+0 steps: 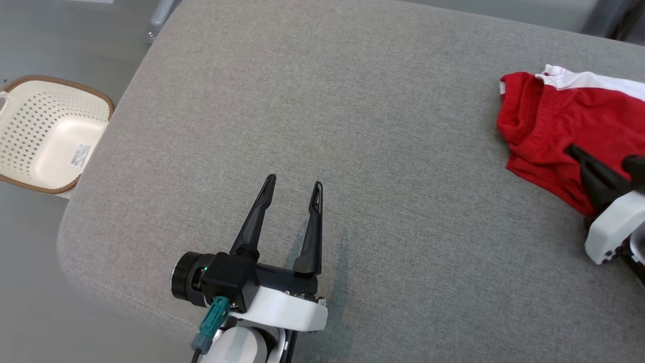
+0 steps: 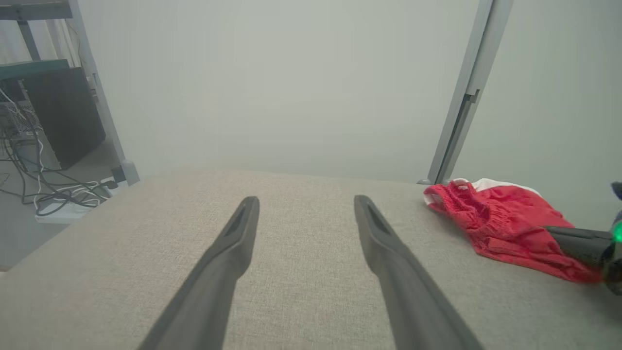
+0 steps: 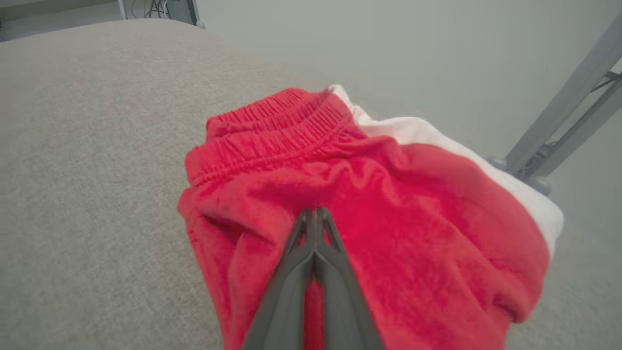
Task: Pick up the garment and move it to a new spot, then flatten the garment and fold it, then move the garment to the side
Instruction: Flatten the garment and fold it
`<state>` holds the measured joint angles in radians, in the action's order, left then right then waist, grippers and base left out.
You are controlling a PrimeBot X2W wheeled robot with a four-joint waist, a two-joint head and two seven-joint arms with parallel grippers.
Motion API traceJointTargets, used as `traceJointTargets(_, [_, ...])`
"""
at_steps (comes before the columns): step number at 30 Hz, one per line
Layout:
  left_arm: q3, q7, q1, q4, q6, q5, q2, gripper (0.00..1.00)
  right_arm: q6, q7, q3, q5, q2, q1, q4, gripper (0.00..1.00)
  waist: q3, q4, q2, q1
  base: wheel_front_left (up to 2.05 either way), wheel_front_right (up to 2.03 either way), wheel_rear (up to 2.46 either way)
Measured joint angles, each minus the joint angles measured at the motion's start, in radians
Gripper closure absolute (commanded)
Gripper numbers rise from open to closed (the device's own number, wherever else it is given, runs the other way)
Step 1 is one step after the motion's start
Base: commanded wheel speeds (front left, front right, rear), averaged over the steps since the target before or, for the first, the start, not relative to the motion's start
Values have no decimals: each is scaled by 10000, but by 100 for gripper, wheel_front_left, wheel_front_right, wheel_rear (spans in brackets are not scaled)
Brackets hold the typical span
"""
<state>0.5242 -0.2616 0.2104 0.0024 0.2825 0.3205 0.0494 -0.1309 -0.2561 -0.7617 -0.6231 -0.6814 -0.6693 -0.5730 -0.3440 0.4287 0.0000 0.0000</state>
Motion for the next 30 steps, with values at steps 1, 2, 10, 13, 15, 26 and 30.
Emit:
traceJointTargets(1, [21,0,-1,-2,4,2,2,0,0,-2,-219,-107,31,-27,-65,100,-24,58,0,1,0,0,0])
traceJointTargets(2, [33,0,-3,-2,17,4,2,0,0,-8,-407,-230,63,-36,-136,100,-39,102,0,0,0,0,0])
traceJointTargets(10, [46,0,-21,56,81,46,2,0,2,-40,-1806,-1003,-96,-291,-161,100,121,91,0,0,0,0,0])
traceJointTargets(13, [44,0,-20,50,84,48,0,0,0,-42,-1601,-1298,-265,-654,63,100,150,53,0,0,0,0,0])
traceJointTargets(15, [54,0,-19,23,88,50,2,0,2,-44,-1375,-1377,-437,-981,165,100,115,50,0,0,0,0,0])
traceJointTargets(26, [614,0,176,-224,244,253,0,0,0,-21,-1707,-1559,-909,-2302,-731,100,-558,596,0,0,0,0,0])
traceJointTargets(30, [828,2,245,-286,314,328,2,0,0,96,-2071,-1657,-1005,-2665,-1419,100,-876,880,0,0,0,0,0])
